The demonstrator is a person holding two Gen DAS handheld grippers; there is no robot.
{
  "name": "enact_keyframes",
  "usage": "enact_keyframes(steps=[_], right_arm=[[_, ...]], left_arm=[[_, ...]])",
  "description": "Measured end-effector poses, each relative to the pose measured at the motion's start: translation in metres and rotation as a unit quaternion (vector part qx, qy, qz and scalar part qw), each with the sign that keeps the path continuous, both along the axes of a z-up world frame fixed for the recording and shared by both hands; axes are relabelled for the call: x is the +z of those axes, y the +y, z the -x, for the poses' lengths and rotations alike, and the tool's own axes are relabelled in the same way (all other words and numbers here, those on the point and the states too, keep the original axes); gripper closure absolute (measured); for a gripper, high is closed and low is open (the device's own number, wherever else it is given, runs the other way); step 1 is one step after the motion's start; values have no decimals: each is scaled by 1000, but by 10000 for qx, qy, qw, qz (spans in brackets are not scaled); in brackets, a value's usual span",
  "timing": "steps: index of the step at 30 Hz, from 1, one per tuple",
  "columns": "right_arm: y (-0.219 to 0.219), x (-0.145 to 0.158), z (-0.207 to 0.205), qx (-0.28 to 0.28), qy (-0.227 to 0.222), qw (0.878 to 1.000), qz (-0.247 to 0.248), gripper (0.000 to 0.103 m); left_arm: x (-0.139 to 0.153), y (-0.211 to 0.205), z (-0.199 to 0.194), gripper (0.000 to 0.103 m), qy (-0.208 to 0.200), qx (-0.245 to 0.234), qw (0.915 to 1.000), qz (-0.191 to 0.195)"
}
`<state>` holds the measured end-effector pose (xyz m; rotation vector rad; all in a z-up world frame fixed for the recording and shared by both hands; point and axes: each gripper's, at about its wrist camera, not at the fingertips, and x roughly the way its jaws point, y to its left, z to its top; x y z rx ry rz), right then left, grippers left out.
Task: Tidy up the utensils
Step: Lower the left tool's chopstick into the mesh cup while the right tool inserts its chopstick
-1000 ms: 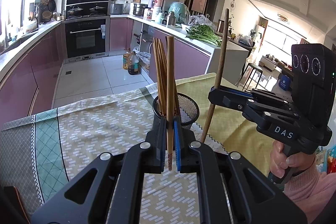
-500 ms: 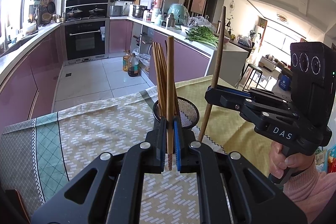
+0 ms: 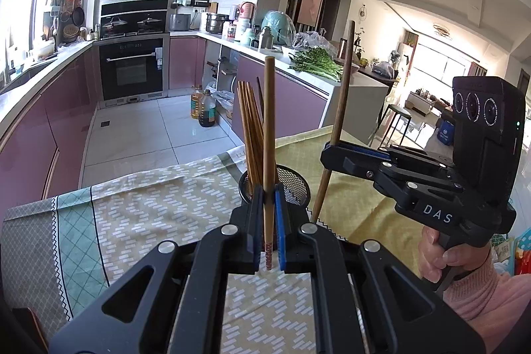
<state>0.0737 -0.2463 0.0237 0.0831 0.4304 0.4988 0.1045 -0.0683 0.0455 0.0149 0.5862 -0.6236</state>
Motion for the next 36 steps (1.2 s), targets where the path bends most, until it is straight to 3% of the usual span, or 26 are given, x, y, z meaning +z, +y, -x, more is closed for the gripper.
enact_keyframes(steps=[36], right_arm=[[1, 23, -5, -31, -330, 9994, -39, 97]], left_arm=[[38, -9, 10, 95, -468, -146, 9987, 114]])
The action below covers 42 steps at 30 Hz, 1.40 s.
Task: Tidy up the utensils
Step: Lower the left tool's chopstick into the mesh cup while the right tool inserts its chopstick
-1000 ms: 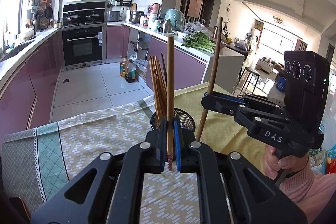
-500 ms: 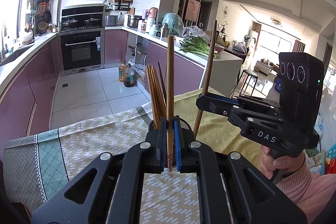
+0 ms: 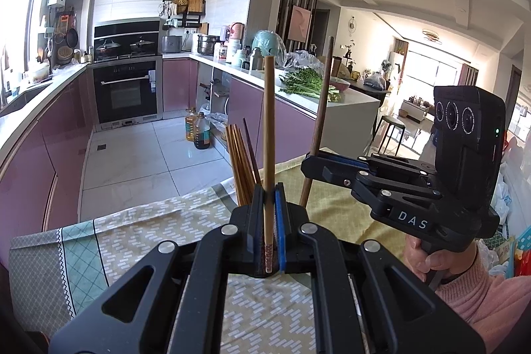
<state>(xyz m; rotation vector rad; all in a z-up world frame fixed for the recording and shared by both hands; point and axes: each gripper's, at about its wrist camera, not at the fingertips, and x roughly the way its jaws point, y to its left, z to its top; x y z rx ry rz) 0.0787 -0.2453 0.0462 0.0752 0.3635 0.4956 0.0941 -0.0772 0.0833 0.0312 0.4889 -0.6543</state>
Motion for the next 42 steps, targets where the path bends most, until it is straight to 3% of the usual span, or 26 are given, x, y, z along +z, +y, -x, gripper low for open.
enact_keyframes(steps=[18, 42], right_arm=[[1, 8, 1, -79, -175, 9998, 17, 97], [12, 6, -13, -306, -93, 9995, 45, 97]], left_arm=[[7, -5, -7, 95, -248, 17, 9997, 77], [-5, -15, -35, 95, -11, 48, 10000, -7]])
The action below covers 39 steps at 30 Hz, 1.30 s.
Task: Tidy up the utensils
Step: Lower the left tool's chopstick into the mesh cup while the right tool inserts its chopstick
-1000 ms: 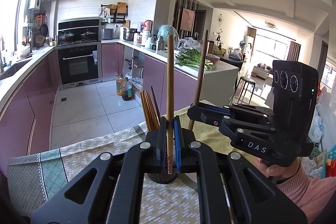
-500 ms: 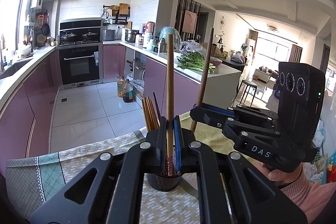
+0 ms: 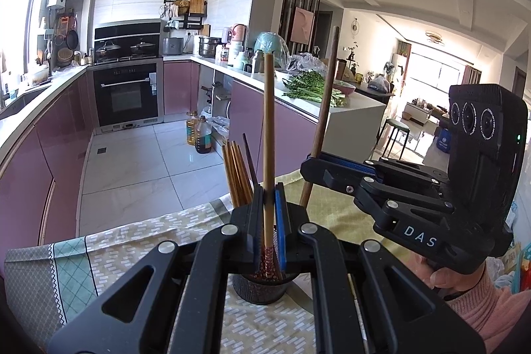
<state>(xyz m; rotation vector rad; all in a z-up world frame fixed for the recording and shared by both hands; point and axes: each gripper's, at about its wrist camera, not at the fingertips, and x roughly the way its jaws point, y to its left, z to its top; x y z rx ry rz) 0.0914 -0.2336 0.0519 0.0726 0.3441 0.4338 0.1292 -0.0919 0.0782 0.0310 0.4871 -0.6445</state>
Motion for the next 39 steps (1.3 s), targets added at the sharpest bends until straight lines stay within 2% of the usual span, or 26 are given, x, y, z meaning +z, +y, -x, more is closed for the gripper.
enact_keyframes(steps=[27, 39], right_arm=[[-3, -12, -26, -124, 194, 9997, 36, 97], [4, -40, -41, -43, 659, 9977, 174, 97]], left_arm=[[-5, -12, -6, 95, 210, -28, 9997, -154], [-28, -25, -22, 95, 612, -142, 9968, -497]])
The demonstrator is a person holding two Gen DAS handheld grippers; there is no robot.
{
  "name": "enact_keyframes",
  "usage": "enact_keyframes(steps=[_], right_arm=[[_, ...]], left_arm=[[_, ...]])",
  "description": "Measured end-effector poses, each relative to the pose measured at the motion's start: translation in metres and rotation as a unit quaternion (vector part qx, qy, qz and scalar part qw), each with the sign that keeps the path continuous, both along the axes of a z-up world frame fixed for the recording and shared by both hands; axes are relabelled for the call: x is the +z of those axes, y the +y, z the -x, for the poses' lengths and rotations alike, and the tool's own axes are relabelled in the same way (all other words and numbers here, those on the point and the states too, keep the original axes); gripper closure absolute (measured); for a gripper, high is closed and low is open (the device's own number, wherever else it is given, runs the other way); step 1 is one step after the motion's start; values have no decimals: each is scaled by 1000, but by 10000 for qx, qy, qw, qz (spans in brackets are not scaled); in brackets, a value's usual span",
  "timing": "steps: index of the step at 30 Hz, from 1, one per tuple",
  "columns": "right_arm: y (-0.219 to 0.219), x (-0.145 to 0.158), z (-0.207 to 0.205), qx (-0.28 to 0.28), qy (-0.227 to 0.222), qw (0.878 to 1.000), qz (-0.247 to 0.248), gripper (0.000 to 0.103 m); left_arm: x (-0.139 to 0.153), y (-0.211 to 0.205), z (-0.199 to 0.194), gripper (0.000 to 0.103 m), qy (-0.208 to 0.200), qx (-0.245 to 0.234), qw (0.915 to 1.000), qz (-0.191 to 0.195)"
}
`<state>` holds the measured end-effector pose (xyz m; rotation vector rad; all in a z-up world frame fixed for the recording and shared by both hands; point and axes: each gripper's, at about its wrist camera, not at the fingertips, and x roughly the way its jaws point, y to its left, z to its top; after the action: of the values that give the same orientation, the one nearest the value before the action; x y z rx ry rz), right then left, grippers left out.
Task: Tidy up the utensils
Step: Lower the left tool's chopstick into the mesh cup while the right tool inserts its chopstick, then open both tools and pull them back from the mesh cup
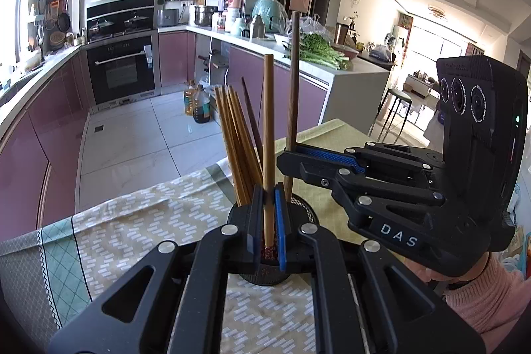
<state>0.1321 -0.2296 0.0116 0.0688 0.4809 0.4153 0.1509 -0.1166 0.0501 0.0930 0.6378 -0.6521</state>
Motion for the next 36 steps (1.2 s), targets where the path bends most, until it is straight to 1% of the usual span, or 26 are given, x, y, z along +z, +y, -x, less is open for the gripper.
enact_keyframes(steps=[6, 12, 17, 21, 22, 23, 24, 25, 26, 27, 28, 29, 30, 31, 32, 34, 35, 36], right_arm=[[0, -19, -12, 39, 340, 9994, -27, 97], [-4, -25, -18, -6, 446, 9989, -140, 97], [-8, -29, -17, -78, 516, 9985, -191, 96], [-10, -32, -12, -117, 525, 9983, -215, 95], [-11, -32, -10, -115, 522, 9983, -230, 91], [-12, -32, -7, -120, 508, 9983, -240, 88], [-12, -33, -4, -118, 495, 9984, -233, 82], [-12, -33, 0, -117, 471, 9986, -216, 78], [-11, -32, 4, -114, 446, 9987, -208, 76], [-10, -33, 8, -106, 413, 9989, -198, 71], [-9, -34, 13, -101, 383, 9991, -180, 62], [-7, -34, 18, -120, 329, 9993, -149, 57], [-5, -35, 22, -129, 291, 9994, -126, 50], [-2, -36, 28, -140, 234, 9996, -81, 44], [1, -36, 33, -152, 179, 9997, -47, 41], [5, -38, 41, -180, 94, 9998, 21, 29], [7, -39, 44, -194, 49, 9998, 40, 26], [9, -40, 48, -192, -12, 9998, 45, 19]], left_arm=[[-10, -3, -13, 95, 132, 69, 9999, -49], [-19, -7, -28, 95, 253, 87, 9996, -87], [-35, -8, -33, 94, 437, 90, 9990, -78], [-46, 0, -31, 92, 515, 203, 9984, 65], [-47, 3, -29, 87, 496, 256, 9984, 116], [-49, 8, -27, 78, 470, 313, 9982, 180], [-50, 13, -25, 73, 428, 381, 9981, 222], [-51, 21, -21, 64, 344, 500, 9978, 270], [-51, 27, -17, 59, 270, 604, 9973, 316], [-51, 33, -12, 57, 189, 717, 9966, 353], [-51, 38, -8, 52, 108, 817, 9959, 380], [-51, 44, -3, 41, 8, 935, 9948, 407], [-52, 50, 2, 34, -113, 1092, 9930, 433], [-51, 56, 6, 25, -226, 1231, 9911, 445], [-52, 61, 12, 20, -338, 1356, 9892, 439], [-52, 71, 23, 13, -516, 1576, 9852, 440], [-51, 75, 28, 8, -600, 1668, 9832, 431], [-50, 78, 35, 6, -689, 1750, 9813, 404]])
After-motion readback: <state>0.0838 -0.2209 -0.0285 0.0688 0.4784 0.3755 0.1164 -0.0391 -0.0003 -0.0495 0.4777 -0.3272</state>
